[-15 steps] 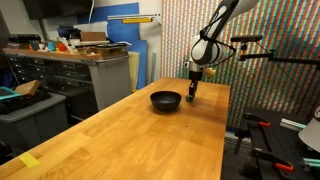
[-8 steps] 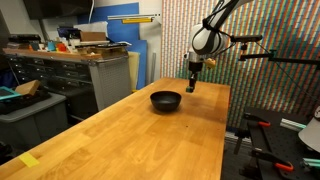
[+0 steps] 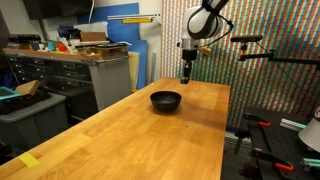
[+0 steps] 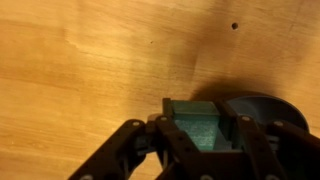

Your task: Put the green block inside the black bowl

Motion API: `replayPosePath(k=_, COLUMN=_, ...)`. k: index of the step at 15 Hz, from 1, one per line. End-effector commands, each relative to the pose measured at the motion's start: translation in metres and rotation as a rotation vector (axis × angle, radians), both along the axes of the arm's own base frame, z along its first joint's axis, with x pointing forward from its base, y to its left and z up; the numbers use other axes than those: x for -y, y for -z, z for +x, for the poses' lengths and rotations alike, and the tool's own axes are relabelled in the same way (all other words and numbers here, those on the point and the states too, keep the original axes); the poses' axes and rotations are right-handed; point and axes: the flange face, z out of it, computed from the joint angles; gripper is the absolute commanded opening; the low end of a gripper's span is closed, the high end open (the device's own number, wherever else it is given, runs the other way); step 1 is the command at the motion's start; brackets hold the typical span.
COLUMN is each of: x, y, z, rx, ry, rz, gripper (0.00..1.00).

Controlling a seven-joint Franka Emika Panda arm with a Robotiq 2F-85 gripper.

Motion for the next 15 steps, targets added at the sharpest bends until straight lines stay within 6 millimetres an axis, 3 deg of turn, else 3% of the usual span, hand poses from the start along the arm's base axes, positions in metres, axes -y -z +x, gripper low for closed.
replayPosePath(k=1, x=-0.030, y=-0.011, z=0.011, rx=-0.021, ry=-0.016, rz=-0.004, gripper=0.21)
replayPosePath(k=9, x=-0.090, y=0.020, z=0.034, rx=-0.036, ry=-0.052, rz=0.017, gripper=0.21)
replayPosePath(k=15, x=-0.097, y=0.060, z=0.064, rx=-0.058, ry=-0.049, rz=0.022, gripper=0.21)
